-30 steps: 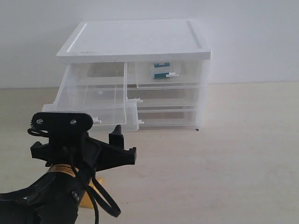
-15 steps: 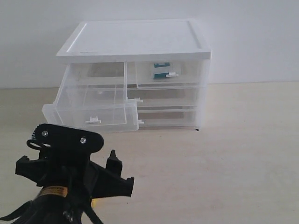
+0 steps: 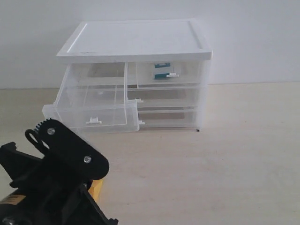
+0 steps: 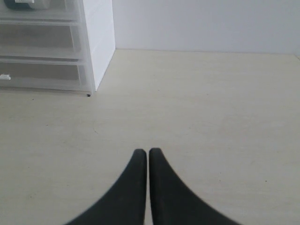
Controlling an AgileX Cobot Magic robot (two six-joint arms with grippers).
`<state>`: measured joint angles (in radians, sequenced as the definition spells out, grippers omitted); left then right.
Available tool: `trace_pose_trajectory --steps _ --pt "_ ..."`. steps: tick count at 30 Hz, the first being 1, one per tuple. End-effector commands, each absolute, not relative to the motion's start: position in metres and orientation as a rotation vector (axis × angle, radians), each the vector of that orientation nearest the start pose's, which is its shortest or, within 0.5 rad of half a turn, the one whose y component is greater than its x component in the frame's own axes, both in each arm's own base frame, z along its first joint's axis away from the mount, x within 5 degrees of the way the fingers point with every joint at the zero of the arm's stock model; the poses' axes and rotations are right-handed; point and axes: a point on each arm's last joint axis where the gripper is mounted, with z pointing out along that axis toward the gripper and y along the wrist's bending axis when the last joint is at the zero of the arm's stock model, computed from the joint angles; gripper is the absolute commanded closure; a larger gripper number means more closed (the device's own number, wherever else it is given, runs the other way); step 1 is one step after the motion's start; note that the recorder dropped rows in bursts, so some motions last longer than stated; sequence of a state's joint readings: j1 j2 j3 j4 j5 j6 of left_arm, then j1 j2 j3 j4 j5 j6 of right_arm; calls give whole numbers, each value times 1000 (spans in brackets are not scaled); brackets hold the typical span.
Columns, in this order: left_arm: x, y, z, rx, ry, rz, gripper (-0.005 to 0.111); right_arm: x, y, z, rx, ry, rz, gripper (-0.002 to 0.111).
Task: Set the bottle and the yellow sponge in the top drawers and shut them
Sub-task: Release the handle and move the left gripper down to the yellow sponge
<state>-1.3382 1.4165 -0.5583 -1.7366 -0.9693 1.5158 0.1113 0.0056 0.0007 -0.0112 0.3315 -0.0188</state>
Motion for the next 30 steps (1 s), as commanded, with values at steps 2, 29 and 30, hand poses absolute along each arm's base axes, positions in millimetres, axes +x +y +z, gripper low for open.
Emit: trace_pose_trajectory --steps 2,29,30 --pt "115 -185 232 798 1903 155 103 54 6 184 -127 1801 56 108" --pt "56 -171 291 1342 1342 -509 103 54 6 184 -127 1803 56 108" --pt "55 -172 291 1347 1341 -518 103 54 6 184 -127 1803 56 108"
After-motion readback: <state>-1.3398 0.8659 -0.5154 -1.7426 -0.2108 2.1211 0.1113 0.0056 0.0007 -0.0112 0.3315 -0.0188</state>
